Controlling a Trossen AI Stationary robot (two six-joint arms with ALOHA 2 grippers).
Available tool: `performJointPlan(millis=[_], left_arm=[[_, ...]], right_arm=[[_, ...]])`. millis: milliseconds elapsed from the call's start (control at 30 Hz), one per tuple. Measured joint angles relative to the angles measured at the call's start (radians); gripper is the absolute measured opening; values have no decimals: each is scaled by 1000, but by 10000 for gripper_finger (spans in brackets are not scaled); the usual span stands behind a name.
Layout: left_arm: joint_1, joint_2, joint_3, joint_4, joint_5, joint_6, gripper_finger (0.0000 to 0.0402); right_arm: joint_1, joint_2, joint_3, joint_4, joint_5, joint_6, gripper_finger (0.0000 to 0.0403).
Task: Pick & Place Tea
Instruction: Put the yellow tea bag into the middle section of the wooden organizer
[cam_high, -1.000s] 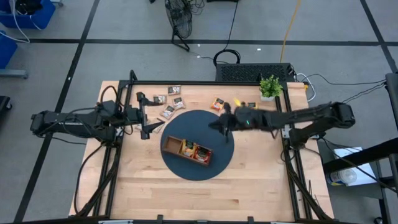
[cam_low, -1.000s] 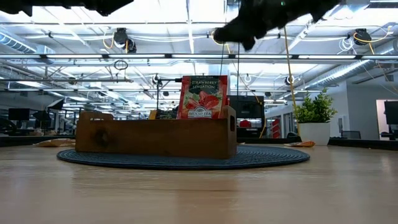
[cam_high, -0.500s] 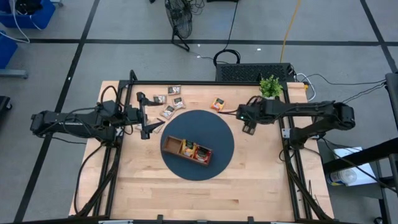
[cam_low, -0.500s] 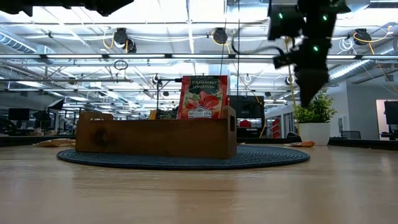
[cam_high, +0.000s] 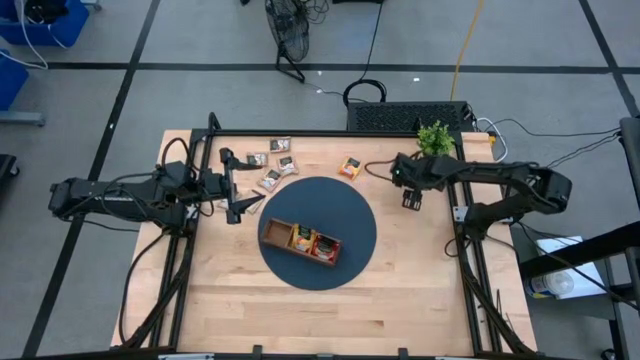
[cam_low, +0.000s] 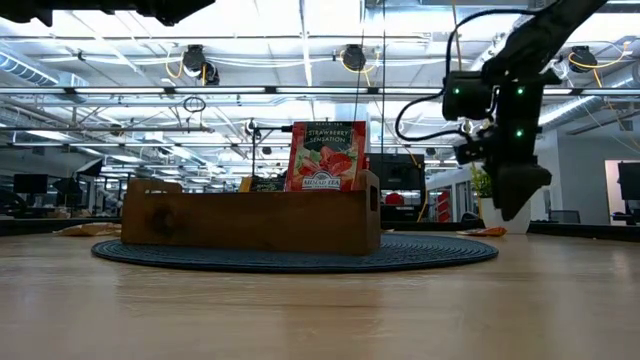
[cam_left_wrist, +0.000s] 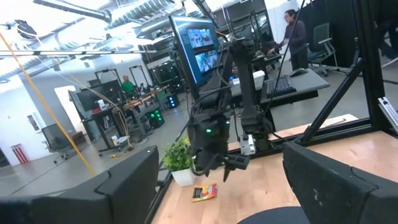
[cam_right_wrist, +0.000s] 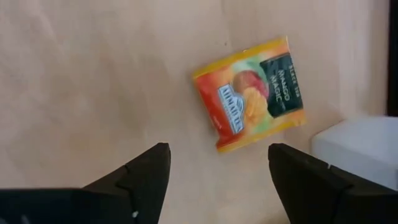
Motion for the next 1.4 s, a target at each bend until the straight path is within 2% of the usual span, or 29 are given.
performJointPlan(millis=[100,300,400,600,767,1000,1067,1200,1267,1400], left_arm=[[0,0,0,0,0,0,339],[0,0,0,1,0,0,337],[0,0,0,1,0,0,336],[0,0,0,1,0,0,331],[0,0,0,1,0,-1,331],[0,0,0,1,0,-1,325],[0,0,0,1,0,-1,327],[0,0,0,1,0,-1,326],[0,0,0,1,0,-1,323],[0,0,0,1,0,-1,320]], right_arm=[[-62,31,0,46,-73,-34,250],[-146,144,2,127,-101,-92,249],[-162,196,5,157,-148,-93,249],[-161,227,3,171,-171,-112,238],[-160,228,2,156,-186,-89,178],[-158,229,1,148,-217,-51,30],[-147,229,1,146,-230,-49,13],[-92,228,0,150,-147,-37,8],[-46,212,1,147,-70,-26,6],[91,157,22,68,34,33,4]])
